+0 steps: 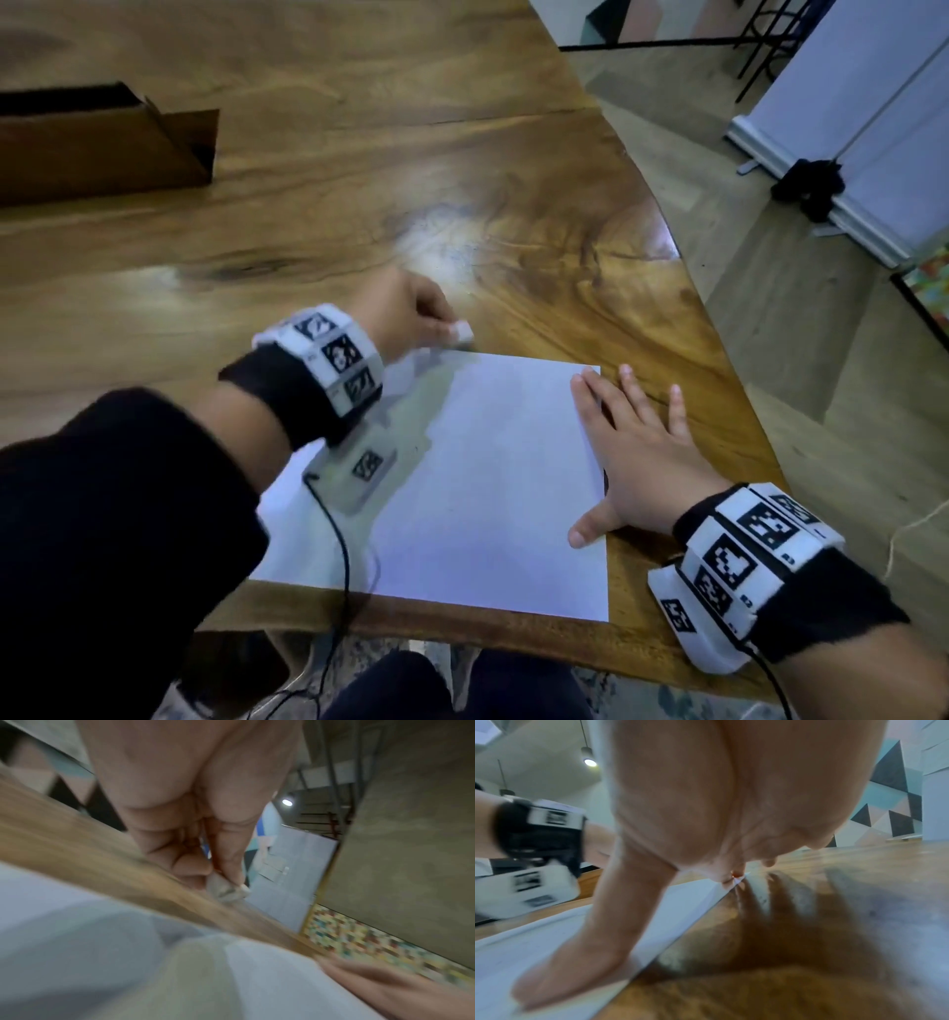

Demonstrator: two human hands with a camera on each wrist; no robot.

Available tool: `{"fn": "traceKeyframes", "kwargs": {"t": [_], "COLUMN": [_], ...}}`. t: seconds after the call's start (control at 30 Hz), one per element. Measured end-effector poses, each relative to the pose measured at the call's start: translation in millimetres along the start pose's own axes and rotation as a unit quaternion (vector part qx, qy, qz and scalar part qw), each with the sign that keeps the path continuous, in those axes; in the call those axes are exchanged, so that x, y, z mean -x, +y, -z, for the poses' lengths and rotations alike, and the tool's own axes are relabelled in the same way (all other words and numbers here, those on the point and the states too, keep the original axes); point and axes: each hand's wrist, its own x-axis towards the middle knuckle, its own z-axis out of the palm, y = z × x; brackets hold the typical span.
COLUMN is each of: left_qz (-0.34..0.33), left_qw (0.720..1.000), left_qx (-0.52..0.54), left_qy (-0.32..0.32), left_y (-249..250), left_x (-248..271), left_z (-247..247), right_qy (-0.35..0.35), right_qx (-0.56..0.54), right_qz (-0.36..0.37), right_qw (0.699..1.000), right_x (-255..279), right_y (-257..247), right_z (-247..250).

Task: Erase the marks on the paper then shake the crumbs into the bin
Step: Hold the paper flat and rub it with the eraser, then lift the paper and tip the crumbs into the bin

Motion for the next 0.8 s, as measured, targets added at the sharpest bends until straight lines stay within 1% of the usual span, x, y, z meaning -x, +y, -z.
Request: {"fn": "traceKeyframes", "kwargs": {"t": [0.07, 0.1, 0.17, 0.23, 0.3, 0.37, 0.43, 0.5, 0.57, 0.67, 0.7, 0.8], "left_qz": [0.048, 0.060, 0.075, 0.087, 0.085, 0.074, 0.071, 0.056, 0.070, 0.119, 0.128, 0.131], "left_qw": [0.997, 0.996, 0.994, 0.992, 0.987, 0.980, 0.975, 0.966, 0.959, 0.945, 0.942, 0.943], "left_qx": [-0.009, -0.018, -0.034, -0.064, -0.123, -0.169, -0.184, -0.220, -0.259, -0.304, -0.310, -0.306], "left_qy": [0.057, 0.071, 0.077, 0.067, 0.063, 0.075, 0.104, 0.122, 0.097, 0.021, 0.009, 0.015], "left_y": [-2.4, -3.5, -5.6, -5.9, -4.4, -4.7, -10.9, -27.0, -48.0, -77.2, -83.8, -87.9], "left_x": [-20.6, -28.7, -40.9, -46.5, -48.7, -46.1, -31.2, -4.2, 30.0, 72.2, 81.3, 99.7], "left_z": [14.1, 18.3, 20.2, 16.5, 13.2, 14.8, 21.6, 25.9, 23.1, 11.0, 6.9, -3.5], "right_qy": [-0.002, -0.002, 0.000, 0.003, 0.006, 0.020, 0.063, 0.130, 0.167, 0.157, 0.150, 0.136], "right_qx": [-0.003, -0.004, -0.005, -0.002, 0.002, -0.010, -0.065, -0.137, -0.177, -0.165, -0.155, -0.134], "right_qz": [-0.002, -0.003, -0.005, -0.005, -0.002, 0.008, 0.014, 0.011, 0.003, -0.024, -0.034, -0.049], "right_qw": [1.000, 1.000, 1.000, 1.000, 1.000, 1.000, 0.996, 0.982, 0.970, 0.973, 0.976, 0.980], "right_x": [0.2, 0.1, -0.1, -0.2, -0.2, -0.7, -2.6, -7.2, -12.8, -21.8, -23.7, -28.3], "right_y": [-1.1, -1.8, -2.4, -2.3, -2.2, -2.2, -1.5, -1.2, -3.2, -8.4, -10.4, -14.3], "right_z": [0.4, 0.8, 1.4, 1.4, 1.4, 3.0, 8.9, 15.9, 20.0, 22.7, 24.4, 30.4]}}
